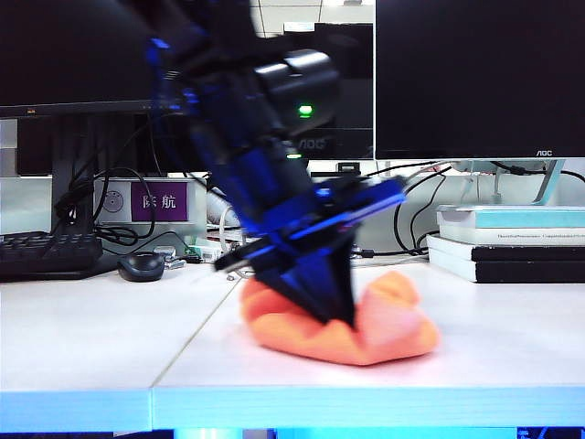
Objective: Wipe the table from left to right using the rag.
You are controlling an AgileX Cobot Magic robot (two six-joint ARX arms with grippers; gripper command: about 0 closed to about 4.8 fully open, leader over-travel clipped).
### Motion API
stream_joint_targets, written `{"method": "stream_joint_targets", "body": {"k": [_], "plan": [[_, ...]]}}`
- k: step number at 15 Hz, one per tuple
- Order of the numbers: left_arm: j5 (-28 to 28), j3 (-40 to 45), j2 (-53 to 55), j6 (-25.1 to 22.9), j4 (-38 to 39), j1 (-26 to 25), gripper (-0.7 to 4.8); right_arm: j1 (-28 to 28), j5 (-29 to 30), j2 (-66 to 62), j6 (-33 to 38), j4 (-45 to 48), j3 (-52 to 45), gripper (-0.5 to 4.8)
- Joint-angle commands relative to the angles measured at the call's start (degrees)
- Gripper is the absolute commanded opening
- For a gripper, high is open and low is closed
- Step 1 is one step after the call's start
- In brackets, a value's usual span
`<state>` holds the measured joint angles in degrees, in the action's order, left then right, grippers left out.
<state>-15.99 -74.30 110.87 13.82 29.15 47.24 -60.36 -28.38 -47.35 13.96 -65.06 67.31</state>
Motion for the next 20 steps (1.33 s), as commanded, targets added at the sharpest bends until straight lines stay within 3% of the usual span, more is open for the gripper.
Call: {"method": "stream_joint_targets", "body": {"k": [1,20], "plan": [[0.15,-3.13,2.58,0.55,0.74,1.33,-0.06,-0.04,-1.60,1.07,1.07,-1.62,0.17,-0.01],[-4.81,-29.81,20.76,4.22,2.67,8.85,-0.06,-0.02,-10.23,7.06,6.54,-12.68,0.17,-0.01]]}}
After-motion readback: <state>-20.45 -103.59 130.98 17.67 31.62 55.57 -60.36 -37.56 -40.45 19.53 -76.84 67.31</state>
